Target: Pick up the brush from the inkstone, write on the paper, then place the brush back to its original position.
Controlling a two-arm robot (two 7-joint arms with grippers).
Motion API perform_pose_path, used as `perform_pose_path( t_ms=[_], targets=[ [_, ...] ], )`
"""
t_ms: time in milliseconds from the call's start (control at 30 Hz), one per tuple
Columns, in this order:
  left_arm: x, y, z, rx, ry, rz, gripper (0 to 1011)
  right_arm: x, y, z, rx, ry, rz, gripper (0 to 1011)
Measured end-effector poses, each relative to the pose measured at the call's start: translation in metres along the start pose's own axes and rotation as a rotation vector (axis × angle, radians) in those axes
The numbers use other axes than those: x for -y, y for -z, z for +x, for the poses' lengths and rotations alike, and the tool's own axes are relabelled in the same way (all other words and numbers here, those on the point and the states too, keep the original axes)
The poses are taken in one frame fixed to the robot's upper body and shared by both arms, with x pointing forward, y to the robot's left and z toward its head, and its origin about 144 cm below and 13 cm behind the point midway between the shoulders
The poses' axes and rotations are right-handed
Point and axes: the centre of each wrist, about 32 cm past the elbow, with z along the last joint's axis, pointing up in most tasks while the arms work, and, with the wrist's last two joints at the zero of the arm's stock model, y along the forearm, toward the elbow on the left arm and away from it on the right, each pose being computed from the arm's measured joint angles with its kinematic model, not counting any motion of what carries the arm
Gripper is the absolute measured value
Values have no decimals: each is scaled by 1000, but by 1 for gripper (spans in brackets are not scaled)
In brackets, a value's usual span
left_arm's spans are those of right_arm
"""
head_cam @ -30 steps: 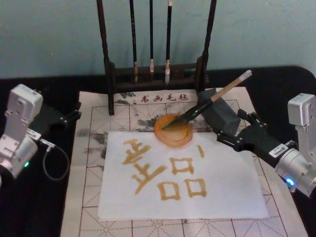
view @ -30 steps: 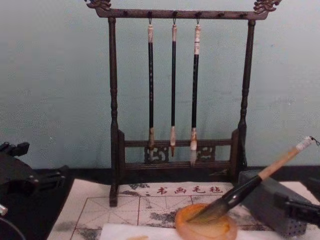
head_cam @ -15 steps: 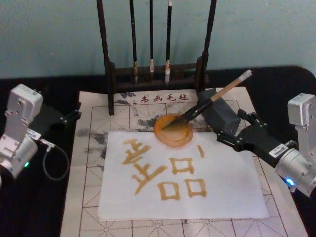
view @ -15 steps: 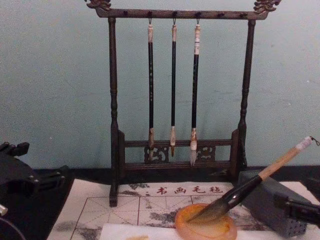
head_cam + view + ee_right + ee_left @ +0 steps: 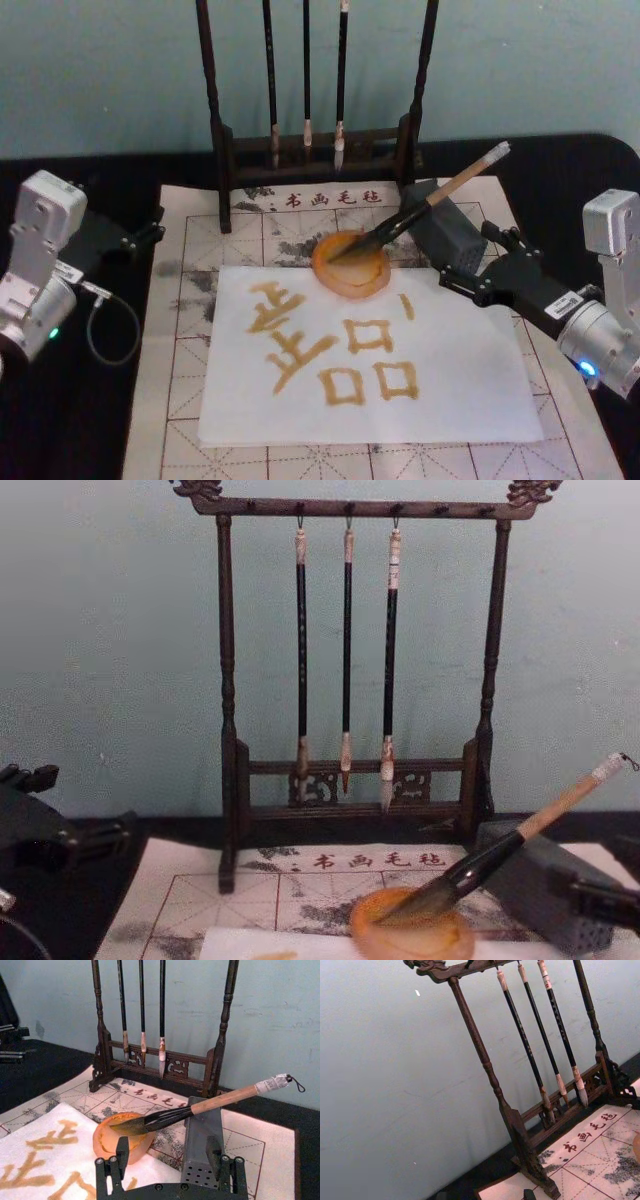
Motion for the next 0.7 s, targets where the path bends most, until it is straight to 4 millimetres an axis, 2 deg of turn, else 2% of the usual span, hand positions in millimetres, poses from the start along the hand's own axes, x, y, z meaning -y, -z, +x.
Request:
perform_pose_path(
  t_ms=[700],
  targets=[
    [0,0,0,0,0,0,1001,0,0,0,0,0,0,1002]
  ],
)
